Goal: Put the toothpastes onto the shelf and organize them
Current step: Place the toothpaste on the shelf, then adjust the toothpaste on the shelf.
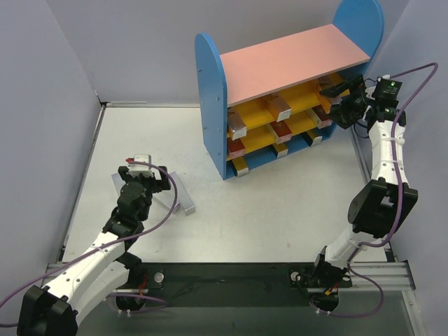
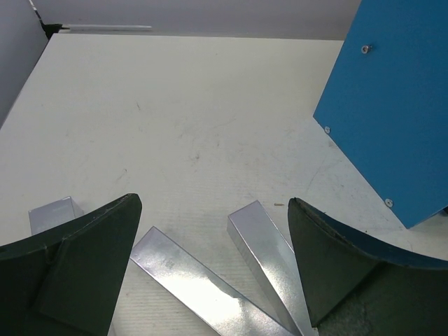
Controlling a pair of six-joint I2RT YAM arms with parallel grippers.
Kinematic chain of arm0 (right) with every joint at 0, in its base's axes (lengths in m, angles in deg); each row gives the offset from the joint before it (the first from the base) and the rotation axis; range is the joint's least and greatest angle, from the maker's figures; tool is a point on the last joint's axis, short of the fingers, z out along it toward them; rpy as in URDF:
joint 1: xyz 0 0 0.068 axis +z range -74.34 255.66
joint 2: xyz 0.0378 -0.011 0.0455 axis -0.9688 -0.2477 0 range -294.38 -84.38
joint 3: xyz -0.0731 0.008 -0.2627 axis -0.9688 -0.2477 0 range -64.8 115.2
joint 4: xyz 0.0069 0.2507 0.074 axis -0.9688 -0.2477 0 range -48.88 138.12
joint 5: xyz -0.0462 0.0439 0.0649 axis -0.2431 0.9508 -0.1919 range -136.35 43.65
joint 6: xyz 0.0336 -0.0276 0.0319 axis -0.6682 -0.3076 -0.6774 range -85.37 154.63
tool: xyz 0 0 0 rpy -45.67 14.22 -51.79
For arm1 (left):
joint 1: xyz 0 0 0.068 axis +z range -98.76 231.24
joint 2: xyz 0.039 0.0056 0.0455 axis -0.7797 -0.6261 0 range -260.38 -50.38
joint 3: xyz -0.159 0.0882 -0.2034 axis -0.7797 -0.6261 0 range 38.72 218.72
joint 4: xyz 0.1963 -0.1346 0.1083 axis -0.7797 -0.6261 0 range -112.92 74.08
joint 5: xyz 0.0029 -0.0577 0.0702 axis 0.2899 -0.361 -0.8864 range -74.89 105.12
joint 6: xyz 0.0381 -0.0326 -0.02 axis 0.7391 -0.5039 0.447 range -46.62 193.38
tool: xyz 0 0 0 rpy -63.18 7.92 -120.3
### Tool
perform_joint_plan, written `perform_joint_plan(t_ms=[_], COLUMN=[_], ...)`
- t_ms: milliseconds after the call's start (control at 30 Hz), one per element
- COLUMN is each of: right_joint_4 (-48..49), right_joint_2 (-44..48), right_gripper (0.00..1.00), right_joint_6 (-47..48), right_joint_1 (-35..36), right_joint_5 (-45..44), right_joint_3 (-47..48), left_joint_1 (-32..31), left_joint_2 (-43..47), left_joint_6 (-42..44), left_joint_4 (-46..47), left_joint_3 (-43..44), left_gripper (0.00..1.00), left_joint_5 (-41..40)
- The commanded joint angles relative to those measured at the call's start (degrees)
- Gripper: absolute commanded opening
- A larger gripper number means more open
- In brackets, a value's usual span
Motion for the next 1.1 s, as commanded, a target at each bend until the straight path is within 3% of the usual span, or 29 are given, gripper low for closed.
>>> perform_joint_plan(t_ms=[0,433,733,1067], right_joint_4=[-1.0,-7.3,-7.6,-4.8], right_joint_2=[4.6,8.0,14.1,10.6], right_gripper=[0.93,1.00,1.00,1.00], right_joint_6=[4.3,10.6,13.7,16.5], right_joint_1=[-0.4,-0.3,1.6,4.5], right_joint_5=[-1.6,-6.7,-9.9,-9.7], right_joint_3=[0.6,1.5,-4.0,1.2], left_joint_1=[0.6,1.0,1.1,1.1], left_joint_2=[-0.2,-0.2,-0.4,-0.8], left_joint_6=[-0.9,-1.0,-1.0,-1.2], left_joint_4=[3.3,3.3,3.3,3.3], left_joint_3=[1.3,1.3,1.3,1.2], left_gripper=[0.97,0.97,0.97,0.97], left_joint_5=[0.6,0.8,0.8,1.0])
